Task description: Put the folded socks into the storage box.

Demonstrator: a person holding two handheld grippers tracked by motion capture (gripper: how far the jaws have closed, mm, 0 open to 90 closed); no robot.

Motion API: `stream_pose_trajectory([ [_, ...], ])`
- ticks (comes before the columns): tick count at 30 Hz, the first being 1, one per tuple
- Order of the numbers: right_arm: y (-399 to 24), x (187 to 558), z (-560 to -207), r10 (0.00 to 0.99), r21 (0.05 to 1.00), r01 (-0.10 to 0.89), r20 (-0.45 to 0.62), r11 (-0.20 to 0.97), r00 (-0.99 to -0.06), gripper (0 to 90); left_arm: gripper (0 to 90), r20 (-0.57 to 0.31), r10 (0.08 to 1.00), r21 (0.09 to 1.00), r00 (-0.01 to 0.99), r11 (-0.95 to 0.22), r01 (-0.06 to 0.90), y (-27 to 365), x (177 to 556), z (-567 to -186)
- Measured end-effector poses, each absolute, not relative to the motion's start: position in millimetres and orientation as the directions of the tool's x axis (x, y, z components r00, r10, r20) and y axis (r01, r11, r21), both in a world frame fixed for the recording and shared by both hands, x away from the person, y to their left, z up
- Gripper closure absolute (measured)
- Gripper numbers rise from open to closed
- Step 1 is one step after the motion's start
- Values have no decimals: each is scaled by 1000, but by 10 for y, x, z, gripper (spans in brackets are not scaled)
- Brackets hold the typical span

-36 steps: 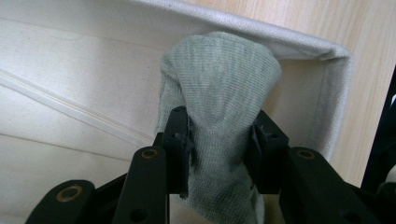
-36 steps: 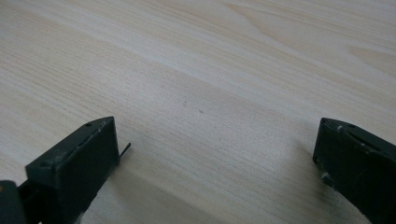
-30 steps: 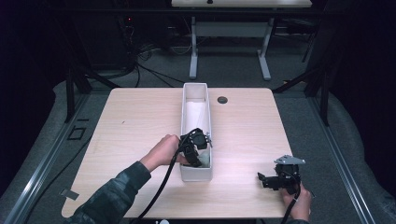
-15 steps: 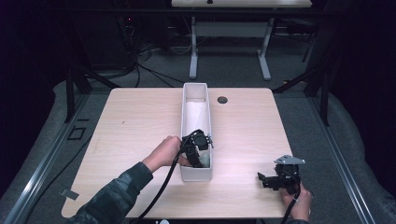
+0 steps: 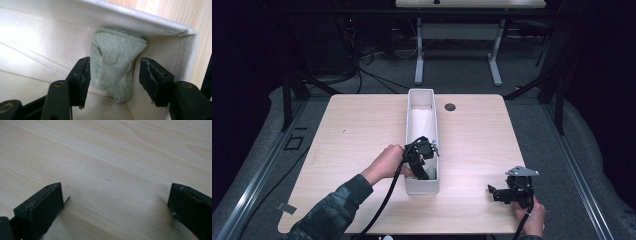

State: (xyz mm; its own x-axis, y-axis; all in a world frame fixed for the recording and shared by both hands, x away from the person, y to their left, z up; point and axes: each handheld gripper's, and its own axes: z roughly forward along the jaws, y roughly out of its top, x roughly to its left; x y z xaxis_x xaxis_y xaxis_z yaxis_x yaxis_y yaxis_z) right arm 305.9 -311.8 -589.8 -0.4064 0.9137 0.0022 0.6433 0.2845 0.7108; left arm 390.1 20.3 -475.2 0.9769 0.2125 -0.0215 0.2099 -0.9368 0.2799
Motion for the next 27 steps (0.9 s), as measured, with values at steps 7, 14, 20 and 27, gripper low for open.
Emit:
stream_pose_trajectory([
  [7,-3117,3059,-5898,914,711,643,2,284,-406,0,312,14,228,364,973,-908,208,320,3858,-4542],
  [14,-3117,3059,-5898,914,711,643,2,284,-406,0,158,31,265,437,964,-871,225,486,3793,-4389],
  [20,-3118,3060,-5899,913,711,643,0,286,-407,0,102,50,287,487,957,-843,227,665,3731,-4273],
  [27,-3117,3059,-5898,914,711,643,2,285,-407,0,26,52,336,561,941,-789,251,916,3650,-4176],
])
